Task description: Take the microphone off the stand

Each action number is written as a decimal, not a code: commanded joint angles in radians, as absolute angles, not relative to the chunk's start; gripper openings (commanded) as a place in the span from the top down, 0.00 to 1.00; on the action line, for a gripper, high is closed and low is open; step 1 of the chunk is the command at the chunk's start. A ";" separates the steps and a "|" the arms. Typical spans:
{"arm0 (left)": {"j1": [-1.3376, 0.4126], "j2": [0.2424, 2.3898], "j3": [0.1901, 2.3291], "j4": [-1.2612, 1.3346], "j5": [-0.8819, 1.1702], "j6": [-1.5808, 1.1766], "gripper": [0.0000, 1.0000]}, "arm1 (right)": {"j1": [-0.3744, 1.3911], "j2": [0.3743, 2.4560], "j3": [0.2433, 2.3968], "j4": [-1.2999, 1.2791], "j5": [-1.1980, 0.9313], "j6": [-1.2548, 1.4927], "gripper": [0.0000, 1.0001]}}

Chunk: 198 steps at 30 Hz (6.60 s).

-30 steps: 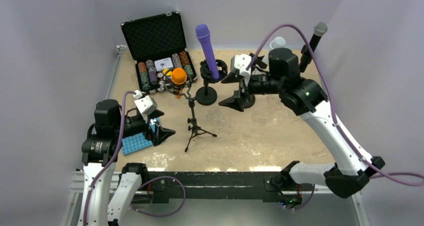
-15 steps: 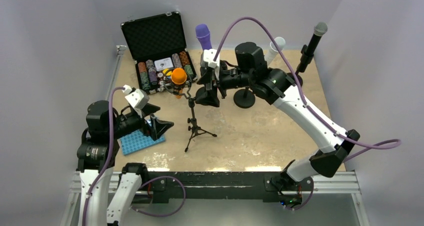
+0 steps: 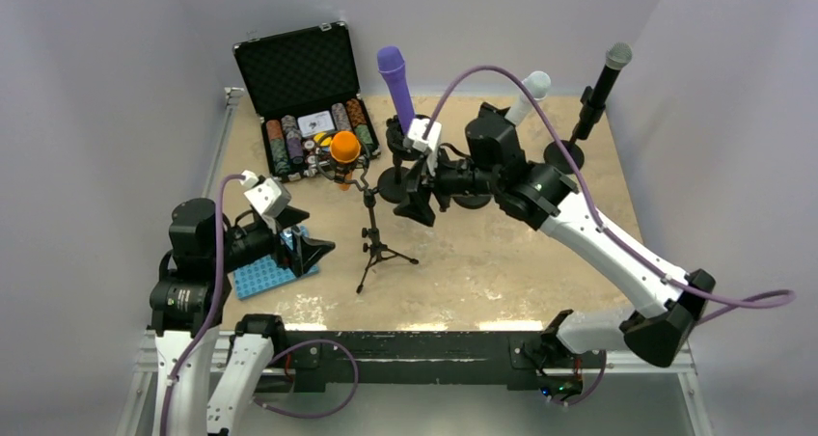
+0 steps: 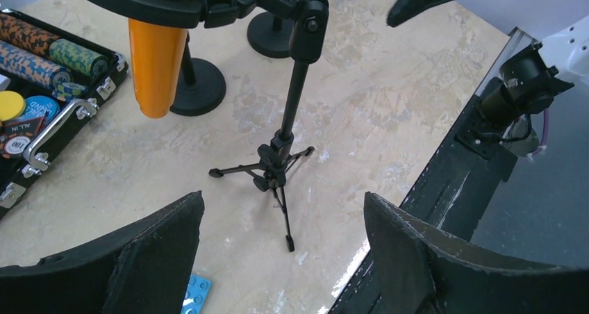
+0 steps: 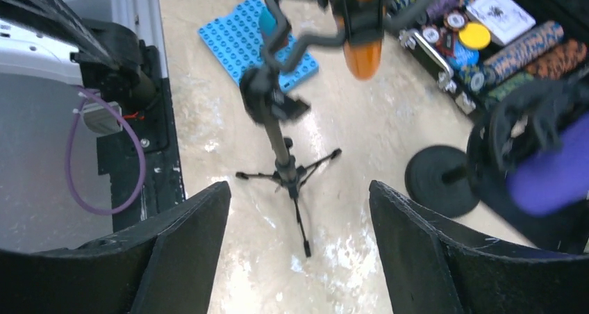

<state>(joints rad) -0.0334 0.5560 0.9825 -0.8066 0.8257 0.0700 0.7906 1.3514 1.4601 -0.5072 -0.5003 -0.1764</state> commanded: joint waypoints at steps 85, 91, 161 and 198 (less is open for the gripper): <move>-0.031 0.691 1.042 -0.968 0.579 0.379 0.05 | 0.617 1.235 0.897 -0.249 -1.224 -0.726 1.00; -0.032 0.681 1.015 -0.967 0.569 0.397 0.05 | 0.571 1.260 0.935 -0.438 -1.228 -0.839 1.00; -0.043 0.828 1.032 -0.789 0.898 0.500 0.00 | 0.306 0.760 1.366 -0.935 -0.647 -0.435 0.02; -0.111 0.900 0.974 -0.497 0.889 0.313 0.01 | 0.566 1.212 1.515 -0.307 -0.845 -0.168 0.05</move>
<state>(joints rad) -0.0998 0.8909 0.9619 -0.6037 0.8688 0.3576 0.5400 1.2045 1.5089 -0.3805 -0.8547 -0.1967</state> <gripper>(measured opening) 0.994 0.949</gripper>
